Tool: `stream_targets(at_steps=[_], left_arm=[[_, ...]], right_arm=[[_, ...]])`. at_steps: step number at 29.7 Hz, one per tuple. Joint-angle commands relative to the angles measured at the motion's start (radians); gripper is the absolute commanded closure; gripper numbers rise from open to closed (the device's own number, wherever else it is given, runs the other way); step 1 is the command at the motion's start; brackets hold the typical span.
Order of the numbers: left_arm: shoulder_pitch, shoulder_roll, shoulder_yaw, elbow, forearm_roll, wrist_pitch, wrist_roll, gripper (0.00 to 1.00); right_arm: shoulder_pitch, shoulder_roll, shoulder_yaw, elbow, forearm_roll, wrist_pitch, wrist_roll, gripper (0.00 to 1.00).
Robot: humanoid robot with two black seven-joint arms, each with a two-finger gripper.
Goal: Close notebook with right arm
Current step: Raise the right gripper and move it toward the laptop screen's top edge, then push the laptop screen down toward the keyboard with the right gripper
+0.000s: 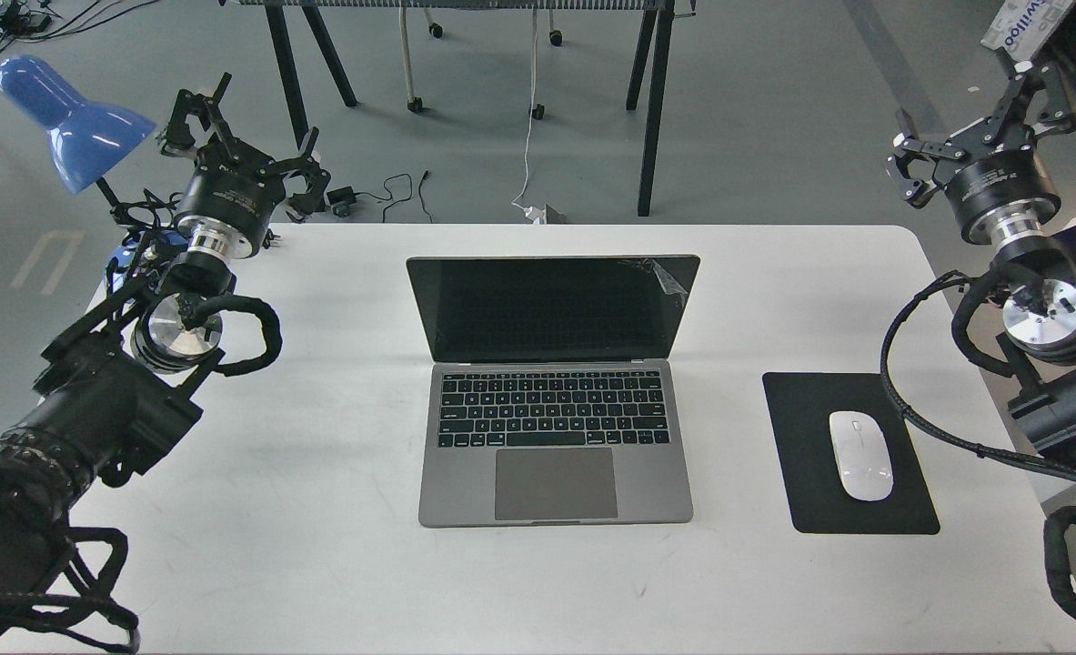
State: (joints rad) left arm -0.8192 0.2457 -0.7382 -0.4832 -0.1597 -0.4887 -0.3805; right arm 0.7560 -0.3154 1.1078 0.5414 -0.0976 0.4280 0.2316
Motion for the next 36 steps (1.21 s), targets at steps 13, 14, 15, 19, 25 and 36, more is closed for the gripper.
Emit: stream_targets(at_steps=[13,14,15,19,25,36], left_arm=[[0.0,0.0,0.005,0.003,0.008,0.0,0.0,0.0],[0.0,0.0,0.005,0.003,0.008,0.0,0.0,0.0],[0.0,0.0,0.007,0.003,0.008,0.0,0.0,0.0],[0.0,0.0,0.007,0.003,0.008,0.0,0.0,0.0],[0.0,0.0,0.007,0.003,0.008,0.0,0.0,0.0],[0.0,0.0,0.007,0.003,0.009,0.0,0.0,0.0]], right_arm=[[0.051,0.111,-0.158,-0.004,-0.001,-0.038,-0.002,0.0],[0.061,0.124,-0.167,-0.006,-0.001,-0.046,-0.002,0.0],[0.072,0.137,-0.169,-0.009,-0.002,-0.049,-0.002,0.0],[0.127,0.211,-0.198,-0.066,-0.002,-0.051,-0.018,0.0],[0.135,0.271,-0.316,-0.058,-0.001,-0.049,-0.032,0.0],[-0.05,0.059,-0.414,0.345,-0.001,-0.072,-0.064,0.0]])
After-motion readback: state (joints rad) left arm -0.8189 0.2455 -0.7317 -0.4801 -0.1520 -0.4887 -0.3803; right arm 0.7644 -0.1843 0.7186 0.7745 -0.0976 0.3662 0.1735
